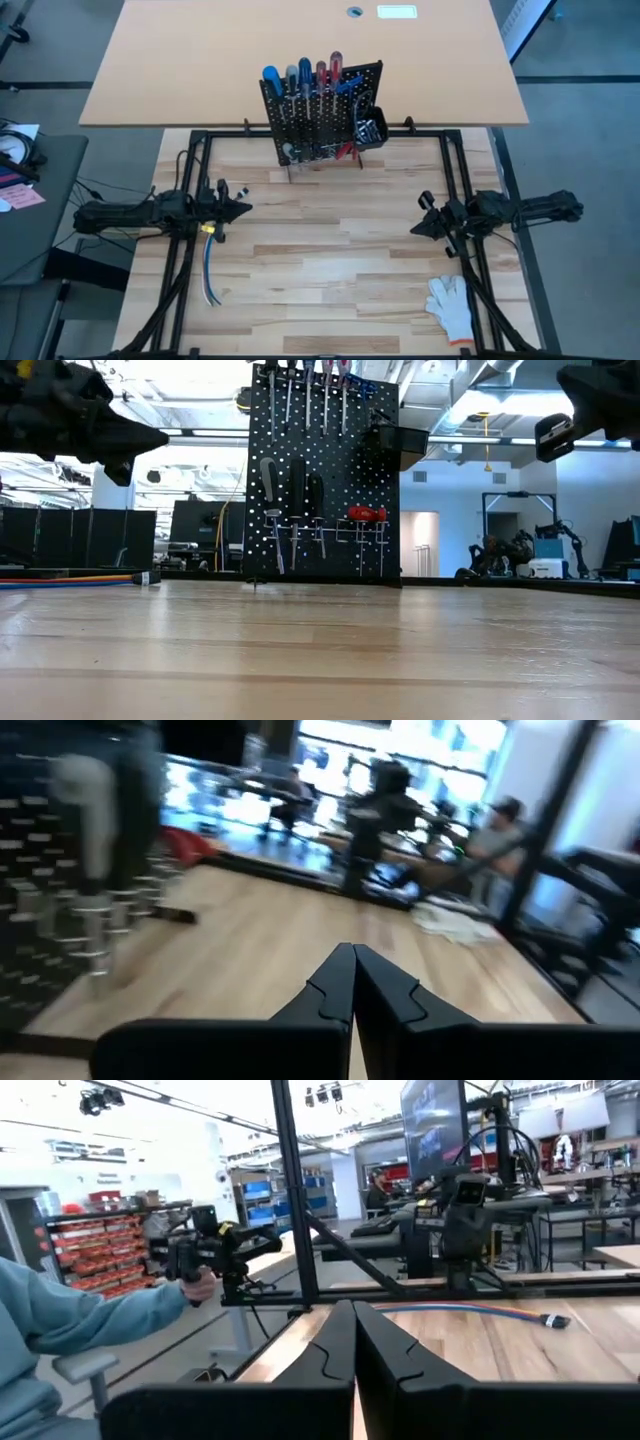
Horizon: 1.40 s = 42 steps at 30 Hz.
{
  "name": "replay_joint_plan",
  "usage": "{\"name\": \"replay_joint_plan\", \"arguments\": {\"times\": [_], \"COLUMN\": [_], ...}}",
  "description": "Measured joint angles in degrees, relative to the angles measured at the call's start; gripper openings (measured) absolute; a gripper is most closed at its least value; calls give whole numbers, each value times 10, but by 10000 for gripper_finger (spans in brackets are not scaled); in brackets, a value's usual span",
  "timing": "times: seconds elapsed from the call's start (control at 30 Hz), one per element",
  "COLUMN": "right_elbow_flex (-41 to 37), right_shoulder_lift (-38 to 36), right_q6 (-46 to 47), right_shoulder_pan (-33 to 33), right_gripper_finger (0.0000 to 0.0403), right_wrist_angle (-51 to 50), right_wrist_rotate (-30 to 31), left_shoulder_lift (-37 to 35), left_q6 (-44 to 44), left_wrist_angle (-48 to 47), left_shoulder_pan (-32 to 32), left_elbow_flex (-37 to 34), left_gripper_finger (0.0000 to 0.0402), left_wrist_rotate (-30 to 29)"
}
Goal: Hang tools onto peg board
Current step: Return to Home Position
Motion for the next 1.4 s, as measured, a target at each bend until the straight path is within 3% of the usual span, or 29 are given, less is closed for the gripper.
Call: {"name": "replay_joint_plan", "arguments": {"times": [0.2, 0.4, 0.57, 0.77, 0.9, 1.07, 1.4], "right_elbow_flex": [0, 0, -1, -1, -1, 0, 0], "right_shoulder_lift": [0, 0, 0, 0, 1, 21, 46], "right_q6": [0, -28, -45, -25, 19, -13, -15], "right_shoulder_pan": [-1, -11, -60, -137, -162, -176, -182], "right_gripper_finger": [6, 7, 3, 2, 10, 25, 26], "right_wrist_angle": [-53, -75, -64, -75, -119, -127, -127], "right_wrist_rotate": [5, 59, 48, -19, -12, 35, 39], "left_shoulder_lift": [0, -1, 0, 0, 0, 0, 0], "left_q6": [26, 38, 37, 19, 11, 11, 11], "left_wrist_angle": [-5, -4, -4, -4, -4, -6, -17], "left_shoulder_pan": [-4, -4, -4, -4, -4, -4, -4], "left_elbow_flex": [-4, -5, -6, -6, -6, -4, 3], "left_gripper_finger": [0, 0, 0, 0, 0, 0, 0], "left_wrist_rotate": [38, 37, 36, 35, 35, 35, 37]}}
